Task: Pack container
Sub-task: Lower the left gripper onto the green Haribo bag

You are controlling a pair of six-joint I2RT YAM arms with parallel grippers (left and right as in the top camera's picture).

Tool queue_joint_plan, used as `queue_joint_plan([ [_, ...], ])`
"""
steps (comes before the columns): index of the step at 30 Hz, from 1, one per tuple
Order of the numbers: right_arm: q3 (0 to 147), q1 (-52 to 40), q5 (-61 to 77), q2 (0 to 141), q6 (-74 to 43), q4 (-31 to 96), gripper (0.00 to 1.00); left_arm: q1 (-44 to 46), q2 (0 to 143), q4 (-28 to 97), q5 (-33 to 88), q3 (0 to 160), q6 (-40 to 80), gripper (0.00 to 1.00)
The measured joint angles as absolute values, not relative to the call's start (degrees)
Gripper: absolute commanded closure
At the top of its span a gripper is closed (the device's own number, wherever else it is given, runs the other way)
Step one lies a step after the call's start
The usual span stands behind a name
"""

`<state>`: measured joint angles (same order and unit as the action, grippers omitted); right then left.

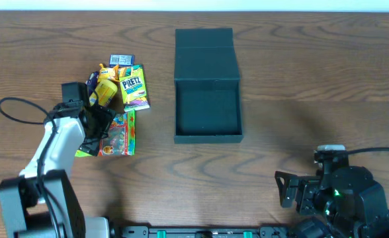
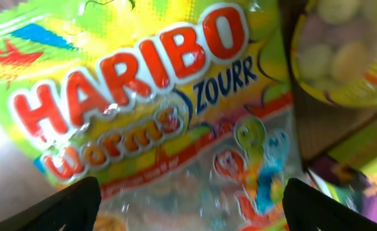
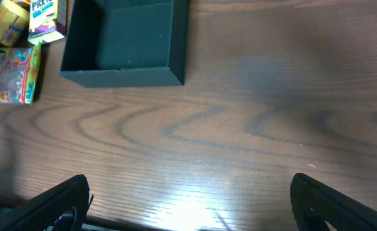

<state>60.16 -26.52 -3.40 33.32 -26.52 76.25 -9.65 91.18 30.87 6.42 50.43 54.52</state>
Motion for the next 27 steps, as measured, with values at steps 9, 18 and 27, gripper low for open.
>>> queue_joint_plan([
  [9,60.2,-26.5,-3.4,33.3,-26.5,76.2,0.01,-9.6,94.1,27.7,5.5,50.6,55.7,0.25],
  [18,60.2,-26.5,-3.4,33.3,-26.5,76.3,0.01,-9.8,97.1,28.3,6.4,52.4,55.7,0.36],
  [27,60.2,-26.5,-3.4,33.3,-26.5,76.2,0.01,-10.5,100.0,31.1,8.8,54.7,55.6,0.60],
])
